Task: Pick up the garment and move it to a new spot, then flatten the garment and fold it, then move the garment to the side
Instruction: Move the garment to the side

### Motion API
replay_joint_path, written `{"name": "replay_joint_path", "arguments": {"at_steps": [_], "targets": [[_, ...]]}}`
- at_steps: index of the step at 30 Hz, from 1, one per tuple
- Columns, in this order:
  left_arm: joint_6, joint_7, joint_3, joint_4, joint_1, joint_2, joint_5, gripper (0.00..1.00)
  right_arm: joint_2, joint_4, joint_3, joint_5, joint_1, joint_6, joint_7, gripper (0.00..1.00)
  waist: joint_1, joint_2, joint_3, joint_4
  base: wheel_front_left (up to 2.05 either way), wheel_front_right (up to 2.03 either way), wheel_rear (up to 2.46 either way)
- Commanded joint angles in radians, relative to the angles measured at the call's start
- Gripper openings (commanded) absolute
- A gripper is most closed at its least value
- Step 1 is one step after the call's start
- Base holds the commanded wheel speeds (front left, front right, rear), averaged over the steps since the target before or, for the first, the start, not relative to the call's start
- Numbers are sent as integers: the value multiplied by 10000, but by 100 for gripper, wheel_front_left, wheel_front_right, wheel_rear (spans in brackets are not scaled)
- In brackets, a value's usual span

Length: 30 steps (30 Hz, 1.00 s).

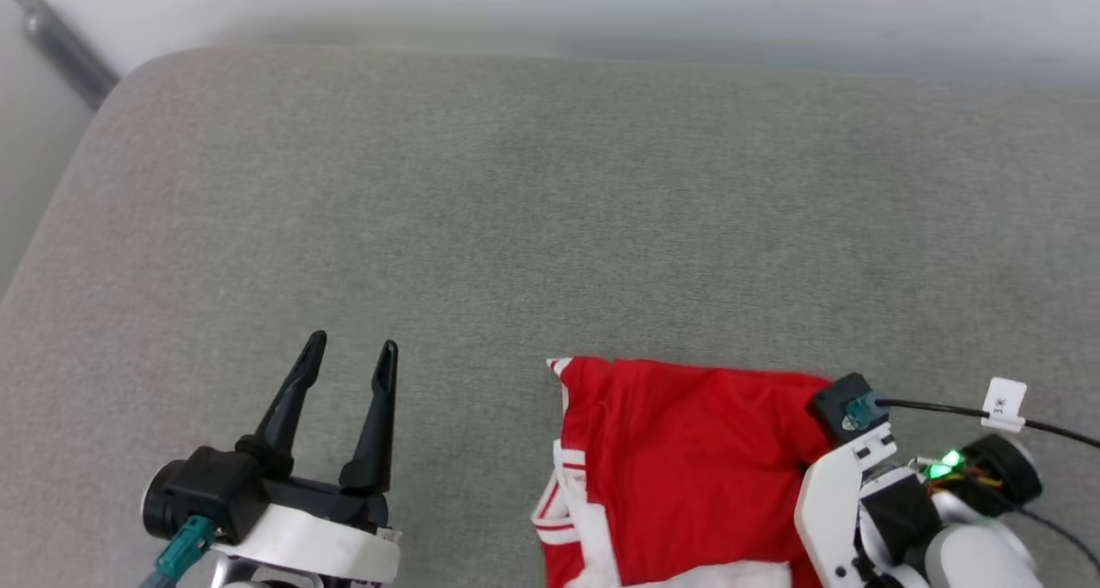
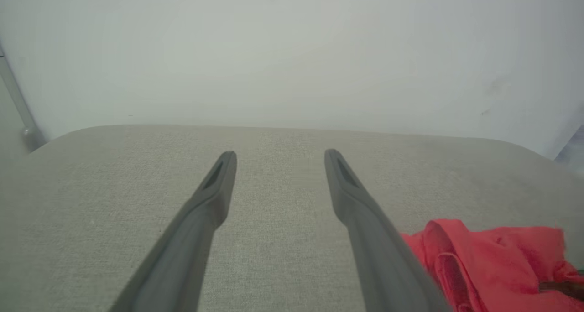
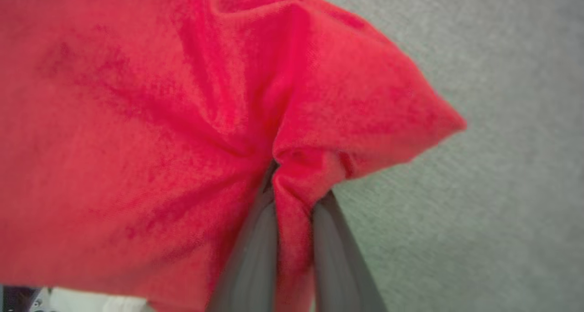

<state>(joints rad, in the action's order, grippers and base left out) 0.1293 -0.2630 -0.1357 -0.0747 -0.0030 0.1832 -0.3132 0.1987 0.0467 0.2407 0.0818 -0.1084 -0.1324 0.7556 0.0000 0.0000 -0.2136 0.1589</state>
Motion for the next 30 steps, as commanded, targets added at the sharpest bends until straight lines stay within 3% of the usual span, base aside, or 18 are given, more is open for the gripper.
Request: {"name": "replay_joint_path", "arguments": {"at_steps": [1, 5, 10, 16, 21, 30], "targets": [[14, -22, -86, -75, 88, 5, 48, 100, 485, 19, 106, -227, -217, 30, -33, 0, 0, 0, 166, -321, 0, 0, 0], [14, -22, -444, -157, 80, -10, 165, 100, 1339, -582, 1140, -342, -860, 25, 149, 0, 0, 0, 162, -951, 0, 0, 0], [14, -22, -1259, -138, -196, -45, 307, 100, 3137, -1177, 2276, -559, -1911, 21, 665, 0, 0, 0, -68, -1905, 0, 0, 0], [14, -22, -1970, -250, -744, 64, 351, 100, 5206, -1321, 2800, -385, -3129, 25, 964, 0, 0, 0, -720, -3001, 0, 0, 0], [14, -22, -2503, -417, -1394, 238, 227, 100, 6411, -1005, 1985, -410, -3454, 22, 884, 0, 0, 0, -1468, -3571, 0, 0, 0], [14, -22, -3267, -466, -2594, 838, 381, 100, 6802, 247, 133, -541, -3498, 24, -540, 0, 0, 0, -3005, -3947, 0, 0, 0]]}}
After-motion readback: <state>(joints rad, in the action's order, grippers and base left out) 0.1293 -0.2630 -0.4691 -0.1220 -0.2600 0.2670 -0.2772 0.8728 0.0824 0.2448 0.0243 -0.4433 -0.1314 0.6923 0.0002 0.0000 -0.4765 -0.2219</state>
